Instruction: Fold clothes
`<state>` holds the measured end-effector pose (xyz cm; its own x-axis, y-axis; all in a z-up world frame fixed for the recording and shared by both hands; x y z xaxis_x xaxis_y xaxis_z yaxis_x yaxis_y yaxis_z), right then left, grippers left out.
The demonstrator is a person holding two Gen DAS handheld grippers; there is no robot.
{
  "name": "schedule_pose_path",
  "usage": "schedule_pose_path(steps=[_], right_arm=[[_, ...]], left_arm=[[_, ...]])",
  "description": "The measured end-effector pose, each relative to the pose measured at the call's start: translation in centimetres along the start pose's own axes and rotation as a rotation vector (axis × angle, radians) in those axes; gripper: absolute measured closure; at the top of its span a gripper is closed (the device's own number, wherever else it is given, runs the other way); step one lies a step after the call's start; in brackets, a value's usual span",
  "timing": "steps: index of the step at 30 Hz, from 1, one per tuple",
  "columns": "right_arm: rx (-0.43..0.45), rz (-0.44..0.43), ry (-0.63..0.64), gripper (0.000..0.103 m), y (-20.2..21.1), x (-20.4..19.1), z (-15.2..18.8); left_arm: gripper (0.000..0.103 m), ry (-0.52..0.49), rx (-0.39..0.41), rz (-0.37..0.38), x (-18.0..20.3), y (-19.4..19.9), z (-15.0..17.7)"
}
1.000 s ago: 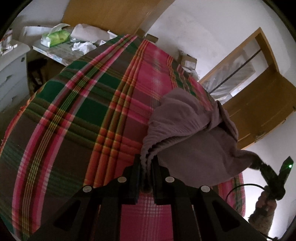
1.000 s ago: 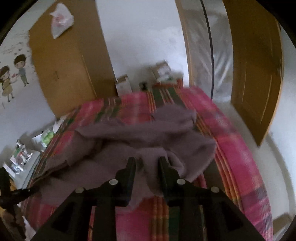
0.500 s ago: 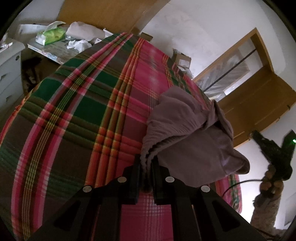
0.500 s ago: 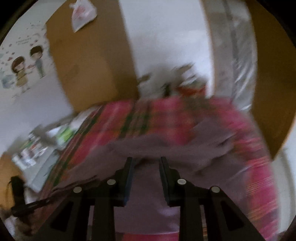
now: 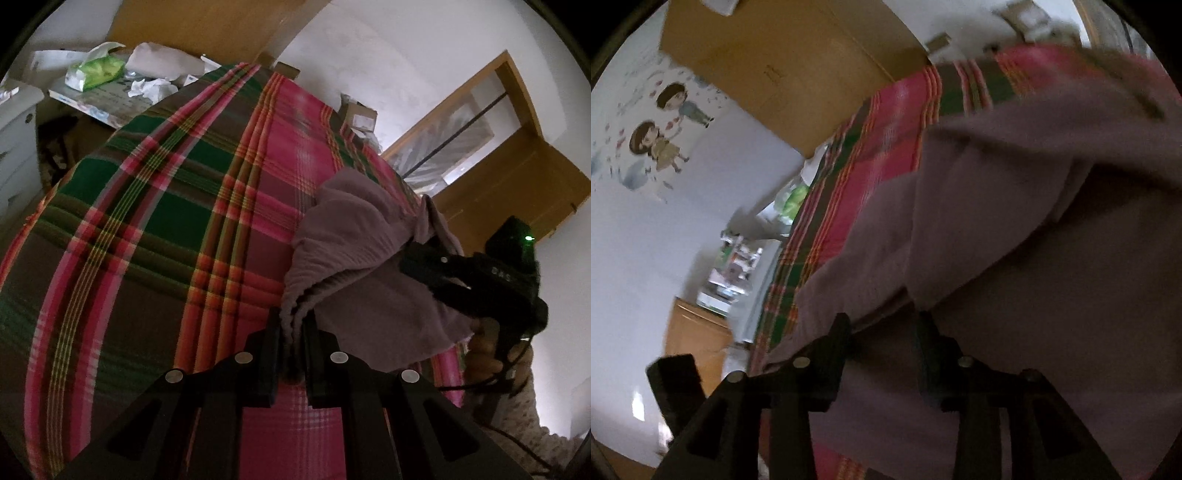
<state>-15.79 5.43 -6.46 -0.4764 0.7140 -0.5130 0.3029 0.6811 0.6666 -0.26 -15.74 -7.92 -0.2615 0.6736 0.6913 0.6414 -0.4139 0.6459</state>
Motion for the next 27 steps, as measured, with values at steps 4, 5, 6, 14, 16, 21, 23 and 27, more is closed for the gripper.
schedule_pose_path(steps=[4,5,6,14,16,21,23,27], right_arm=[[0.001,-0.062,-0.069,0.061,-1.5,-0.2,-0.3],[0.005,-0.053,-0.073,0.060,-1.7,-0.1,-0.6],[0.021,-0.053,-0.077,0.060,-1.9,-0.1,-1.2],[0.095,-0.004,-0.043,0.086,-2.9,-1.5,-5.2],[0.099,0.012,-0.011,0.088,-3.3,-2.2,-5.9],[0.097,0.044,0.084,0.090,-4.7,-4.6,-8.0],[0.084,0.059,0.136,0.091,-6.0,-5.6,-8.8],[0.046,0.091,0.242,0.091,-8.1,-7.5,-10.1]], left_arm=[[0.093,0.004,-0.008,0.007,-0.2,0.0,0.0],[0.093,0.004,-0.010,0.010,-0.3,0.0,0.0],[0.093,0.006,-0.011,0.011,-0.3,0.0,0.0],[0.092,0.019,-0.021,0.026,-0.6,-0.2,-0.3],[0.092,0.023,-0.023,0.031,-0.6,-0.3,-0.3],[0.093,0.051,-0.028,0.050,-0.8,-0.5,-0.5],[0.092,0.060,-0.026,0.055,-0.8,-0.5,-0.8],[0.092,0.078,-0.020,0.065,-0.9,-0.6,-1.3]])
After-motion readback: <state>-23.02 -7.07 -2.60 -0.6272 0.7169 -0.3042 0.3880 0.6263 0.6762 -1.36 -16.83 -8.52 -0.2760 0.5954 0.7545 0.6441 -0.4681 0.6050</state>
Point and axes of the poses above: each gripper's, at about its wrist camera, not at the fingertips, and y roughly against the way its jaws point, x to its right, z to its underside, the point moved 10 cm from there along -y, roughly the way its jaws point, and after that the axes turned 14 degrees about y, right-handed, at the moved point
